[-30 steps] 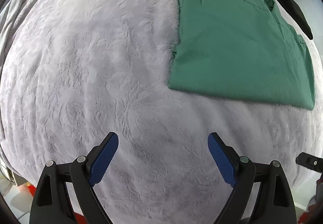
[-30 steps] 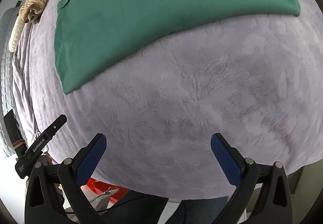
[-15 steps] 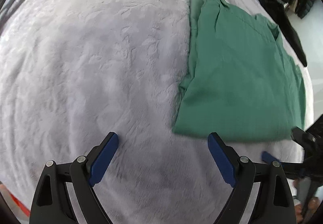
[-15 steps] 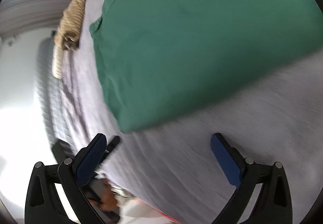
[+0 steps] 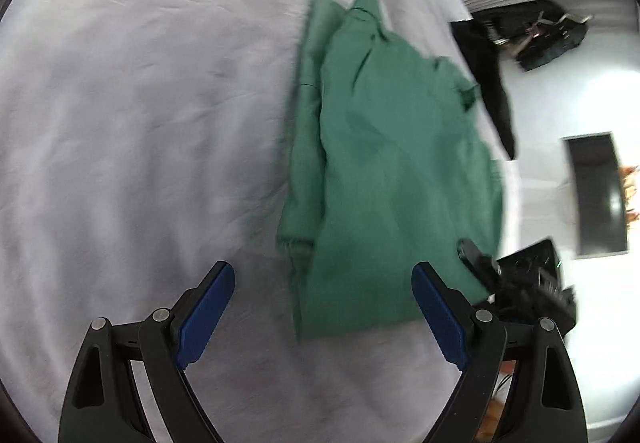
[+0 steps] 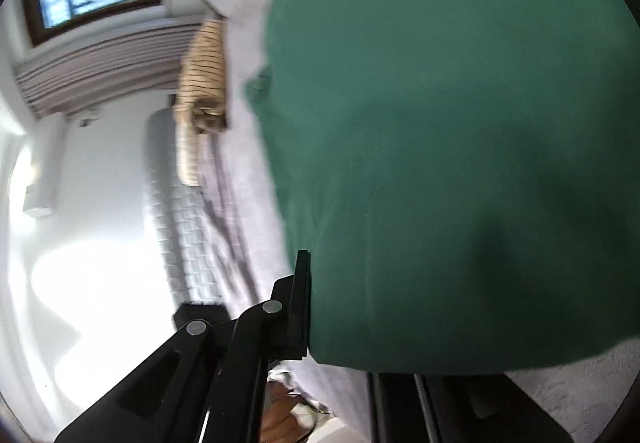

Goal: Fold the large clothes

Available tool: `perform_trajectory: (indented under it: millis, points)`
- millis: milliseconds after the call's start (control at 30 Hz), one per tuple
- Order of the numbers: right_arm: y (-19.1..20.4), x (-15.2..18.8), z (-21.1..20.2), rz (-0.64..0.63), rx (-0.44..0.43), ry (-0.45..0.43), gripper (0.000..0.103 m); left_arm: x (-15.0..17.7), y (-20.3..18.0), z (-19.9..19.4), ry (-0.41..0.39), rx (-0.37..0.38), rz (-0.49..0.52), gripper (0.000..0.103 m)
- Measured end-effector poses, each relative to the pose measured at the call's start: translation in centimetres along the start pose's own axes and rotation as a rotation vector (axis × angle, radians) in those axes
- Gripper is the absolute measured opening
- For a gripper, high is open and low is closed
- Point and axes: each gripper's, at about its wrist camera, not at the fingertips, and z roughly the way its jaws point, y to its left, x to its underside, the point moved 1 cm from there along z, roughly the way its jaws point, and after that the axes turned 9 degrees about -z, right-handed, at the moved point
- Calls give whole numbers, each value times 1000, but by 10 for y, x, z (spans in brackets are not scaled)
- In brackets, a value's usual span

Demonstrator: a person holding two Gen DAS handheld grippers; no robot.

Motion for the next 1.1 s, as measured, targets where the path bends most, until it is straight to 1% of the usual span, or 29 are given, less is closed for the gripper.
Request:
perform_trajectory:
  millis: [100, 133, 167, 200, 300, 367, 400, 433, 467, 500, 533, 567, 600, 667, 700, 767, 833, 867, 933, 967, 1067, 1100]
  points:
    - [11, -4, -9, -29, -21, -8, 7, -12, -14, 14, 56, 101, 13, 91]
    - [14, -5, -9, -37, -20, -3, 7, -19, -18, 21, 74, 126, 12, 91]
    - [15, -5, -9, -43, -15, 1, 7, -13, -22, 27, 87, 142, 15, 91]
    - [16, -5, -8, -49, -7, 8, 7, -16, -27, 35, 107, 157, 20, 91]
    - [13, -3, -7, -53, 16, 37, 7, -26, -41, 60, 136, 122, 41, 91]
    - [7, 0, -6, -66, 58, 74, 7, -27, -48, 75, 127, 50, 46, 89]
    - [4, 2, -5, -77, 88, 106, 10, -25, -52, 77, 118, 29, 50, 83]
    - [1, 4, -6, -89, 124, 149, 10, -24, -54, 77, 96, -13, 71, 56]
    - [-2, 6, -7, -100, 162, 191, 11, -22, -55, 77, 84, -52, 96, 36]
    - [-5, 8, -10, -112, 205, 234, 11, -22, -58, 77, 74, -98, 125, 33]
    - [-5, 9, -15, -133, 246, 275, 11, -20, -56, 75, 71, -102, 132, 29]
    - [-3, 9, -24, -167, 271, 294, 11, -18, -61, 71, 52, -111, 156, 26]
    - [1, 8, -34, -200, 289, 294, 11, -16, -67, 69, 32, -129, 184, 25]
    - [14, -3, -63, -293, 353, 222, 11, -13, -83, 65, -8, -161, 239, 21]
    - [19, -11, -75, -326, 387, 174, 11, -11, -92, 63, -27, -169, 264, 21]
    - [20, -37, -92, -369, 488, 80, 8, -8, -109, 55, -64, -170, 300, 21]
    - [9, -59, -94, -384, 560, 46, 7, -7, -133, 49, -103, -157, 321, 21]
    - [-1, -65, -90, -381, 572, 54, 7, -6, -140, 48, -111, -152, 326, 21]
    - [-28, -70, -73, -347, 603, 128, 6, -3, -172, 45, -135, -138, 351, 21]
    - [-34, -72, -69, -343, 600, 132, 6, 1, -189, 44, -141, -130, 373, 21]
    - [-35, -73, -74, -343, 559, 121, 6, 13, -241, 52, -167, -156, 473, 21]
    - [-35, -73, -79, -335, 516, 124, 6, 17, -256, 58, -171, -164, 502, 21]
